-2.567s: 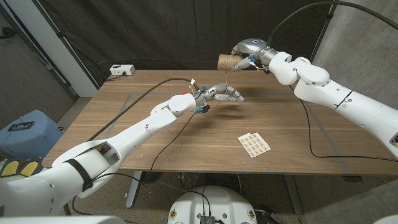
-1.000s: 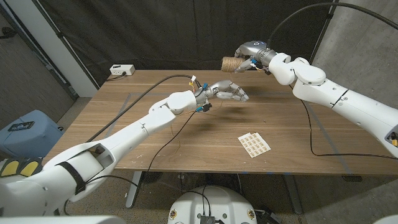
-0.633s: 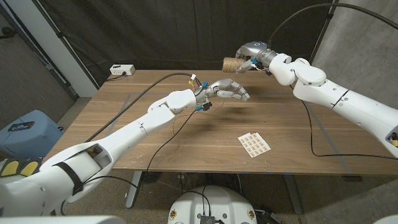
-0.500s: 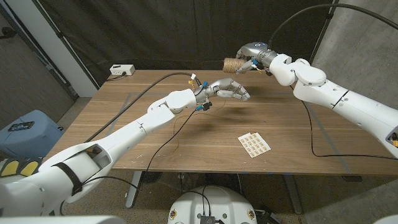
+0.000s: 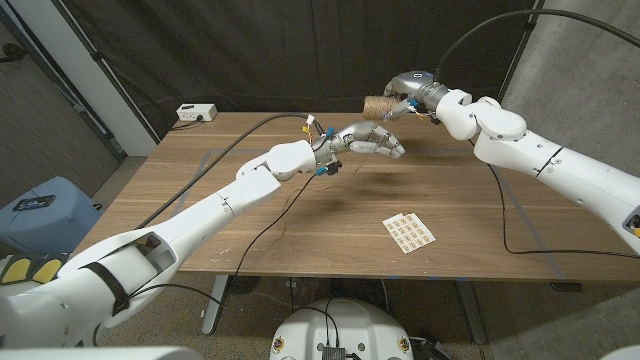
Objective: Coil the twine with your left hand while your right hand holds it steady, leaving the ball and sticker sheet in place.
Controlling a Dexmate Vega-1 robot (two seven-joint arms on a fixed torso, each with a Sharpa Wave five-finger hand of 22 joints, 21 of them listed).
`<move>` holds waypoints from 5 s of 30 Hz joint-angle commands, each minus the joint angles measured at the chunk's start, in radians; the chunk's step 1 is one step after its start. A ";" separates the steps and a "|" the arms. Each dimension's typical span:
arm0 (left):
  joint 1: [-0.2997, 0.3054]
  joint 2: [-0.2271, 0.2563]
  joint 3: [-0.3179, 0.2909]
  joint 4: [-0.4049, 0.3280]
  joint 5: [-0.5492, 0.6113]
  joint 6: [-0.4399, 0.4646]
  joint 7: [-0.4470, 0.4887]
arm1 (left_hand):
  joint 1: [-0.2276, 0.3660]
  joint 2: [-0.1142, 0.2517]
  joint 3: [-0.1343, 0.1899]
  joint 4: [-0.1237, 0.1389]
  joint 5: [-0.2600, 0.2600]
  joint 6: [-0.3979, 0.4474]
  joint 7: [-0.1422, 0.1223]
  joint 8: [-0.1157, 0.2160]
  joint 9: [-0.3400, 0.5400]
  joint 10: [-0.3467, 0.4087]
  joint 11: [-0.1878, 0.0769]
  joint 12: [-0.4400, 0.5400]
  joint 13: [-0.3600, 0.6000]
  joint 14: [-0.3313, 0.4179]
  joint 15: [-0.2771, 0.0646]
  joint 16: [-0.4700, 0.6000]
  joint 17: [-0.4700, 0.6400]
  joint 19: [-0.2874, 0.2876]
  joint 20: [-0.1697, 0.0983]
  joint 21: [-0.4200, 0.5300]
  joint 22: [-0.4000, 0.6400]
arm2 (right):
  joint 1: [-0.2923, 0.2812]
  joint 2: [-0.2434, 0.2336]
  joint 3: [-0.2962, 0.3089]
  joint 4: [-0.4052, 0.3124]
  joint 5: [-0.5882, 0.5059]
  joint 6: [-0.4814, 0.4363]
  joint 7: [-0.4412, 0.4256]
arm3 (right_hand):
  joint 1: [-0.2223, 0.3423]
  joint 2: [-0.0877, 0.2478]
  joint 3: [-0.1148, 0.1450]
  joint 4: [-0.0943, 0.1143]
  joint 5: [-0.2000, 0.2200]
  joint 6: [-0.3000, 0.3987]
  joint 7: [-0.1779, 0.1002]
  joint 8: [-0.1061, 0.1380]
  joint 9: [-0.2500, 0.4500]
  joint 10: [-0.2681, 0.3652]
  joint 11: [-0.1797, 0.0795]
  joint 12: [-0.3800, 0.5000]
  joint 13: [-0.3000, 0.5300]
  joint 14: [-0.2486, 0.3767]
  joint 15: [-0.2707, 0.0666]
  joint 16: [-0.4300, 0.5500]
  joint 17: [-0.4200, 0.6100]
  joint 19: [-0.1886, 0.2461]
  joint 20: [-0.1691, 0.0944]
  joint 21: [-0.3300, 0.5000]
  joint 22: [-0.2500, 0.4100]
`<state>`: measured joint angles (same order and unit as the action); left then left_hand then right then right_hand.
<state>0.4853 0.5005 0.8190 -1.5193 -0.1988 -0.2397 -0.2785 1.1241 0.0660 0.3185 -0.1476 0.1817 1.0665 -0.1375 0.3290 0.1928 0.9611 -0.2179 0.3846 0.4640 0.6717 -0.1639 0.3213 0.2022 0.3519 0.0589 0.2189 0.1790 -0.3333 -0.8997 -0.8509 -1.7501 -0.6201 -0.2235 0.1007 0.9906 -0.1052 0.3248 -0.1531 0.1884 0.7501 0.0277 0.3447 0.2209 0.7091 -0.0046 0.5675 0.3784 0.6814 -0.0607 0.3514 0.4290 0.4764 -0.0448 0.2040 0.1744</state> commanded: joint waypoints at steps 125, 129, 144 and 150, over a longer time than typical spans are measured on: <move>-0.057 0.022 -0.068 -0.052 -0.051 -0.065 -0.078 | 0.002 0.012 0.000 -0.004 0.009 0.013 0.005 0.001 0.004 0.025 0.003 -0.018 0.039 0.037 0.000 -0.015 0.010 0.024 0.005 -0.001 0.005 | -0.069 -0.011 -0.060 0.041 -0.024 -0.034 0.007 | 0.117 0.101 -0.003 -0.004 0.009 0.181 -0.154 0.018 0.006 0.172 -0.148 -0.001 0.004 0.059 -0.163 -0.032 0.000 0.024 -0.007 -0.001 0.001; -0.058 0.019 -0.069 -0.049 -0.054 -0.063 -0.076 | 0.002 0.013 0.000 -0.003 0.009 0.012 0.004 0.000 0.004 0.025 0.003 -0.018 0.039 0.037 0.001 -0.015 0.010 0.023 0.006 -0.002 0.005 | -0.080 -0.020 -0.056 0.029 -0.022 -0.032 0.005 | 0.116 0.100 -0.004 -0.003 0.008 0.183 -0.155 0.019 0.006 0.172 -0.149 -0.001 0.004 0.060 -0.162 -0.033 0.001 0.024 -0.007 -0.001 0.001; -0.064 0.013 -0.070 -0.048 -0.045 -0.062 -0.063 | 0.001 0.013 -0.002 -0.003 0.009 0.012 0.005 0.000 0.004 0.027 0.004 -0.022 0.041 0.040 0.005 -0.016 0.012 0.025 0.007 -0.001 0.005 | -0.108 -0.044 -0.042 -0.001 -0.012 -0.019 0.001 | 0.118 0.099 -0.005 -0.003 0.008 0.184 -0.157 0.021 0.007 0.174 -0.148 -0.002 0.005 0.065 -0.164 -0.036 0.001 0.026 -0.009 -0.001 0.001; -0.069 0.009 -0.071 -0.039 -0.047 -0.066 -0.065 | 0.000 0.015 -0.002 -0.002 0.009 0.014 0.006 0.000 0.004 0.027 0.004 -0.024 0.041 0.039 0.006 -0.016 0.013 0.025 0.006 -0.001 0.006 | -0.117 -0.051 -0.044 -0.012 -0.015 -0.011 0.003 | 0.117 0.100 -0.006 -0.002 0.008 0.181 -0.156 0.020 0.007 0.176 -0.150 -0.002 0.006 0.065 -0.163 -0.037 0.003 0.026 -0.009 -0.001 0.001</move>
<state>0.4256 0.5178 0.7504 -1.5677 -0.2460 -0.3021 -0.3460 1.1271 0.0730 0.3158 -0.1503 0.1817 1.0734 -0.1306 0.3289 0.1934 0.9789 -0.2144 0.3618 0.5032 0.7021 -0.1586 0.3098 0.2118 0.3699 0.0661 0.2189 0.1790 -0.4336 -0.9369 -0.8973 -1.7442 -0.6391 -0.2538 0.1021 1.0057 -0.1202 0.3141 -0.1531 0.1923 0.7612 0.0388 0.3602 0.2220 0.7269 -0.0045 0.5598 0.3820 0.7350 -0.0749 0.3168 0.4293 0.4907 -0.0480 0.2040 0.1724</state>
